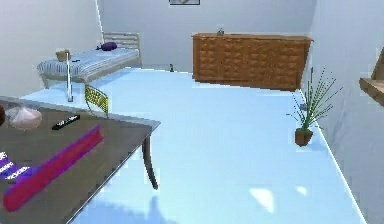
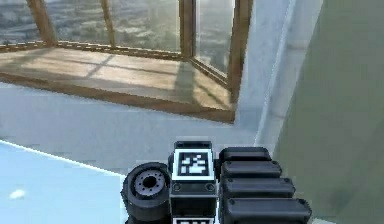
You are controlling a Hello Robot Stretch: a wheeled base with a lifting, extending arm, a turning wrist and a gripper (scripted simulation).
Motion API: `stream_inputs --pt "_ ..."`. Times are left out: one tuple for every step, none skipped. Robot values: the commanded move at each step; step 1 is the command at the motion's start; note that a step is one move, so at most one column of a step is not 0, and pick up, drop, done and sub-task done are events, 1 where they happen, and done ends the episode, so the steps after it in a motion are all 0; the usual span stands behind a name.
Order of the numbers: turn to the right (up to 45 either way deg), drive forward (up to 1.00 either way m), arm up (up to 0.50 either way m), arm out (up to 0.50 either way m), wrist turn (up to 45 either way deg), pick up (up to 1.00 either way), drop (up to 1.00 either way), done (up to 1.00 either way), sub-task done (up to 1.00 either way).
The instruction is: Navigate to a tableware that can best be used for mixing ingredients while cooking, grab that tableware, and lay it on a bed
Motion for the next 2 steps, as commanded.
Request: stream_inputs --pt "3.0 0.00 0.00 0.00 0.0 0.00 0.00 0.00 0.00" --pt "39.0 0.00 0.00 0.00 0.0 0.00 0.00 0.00 0.00"
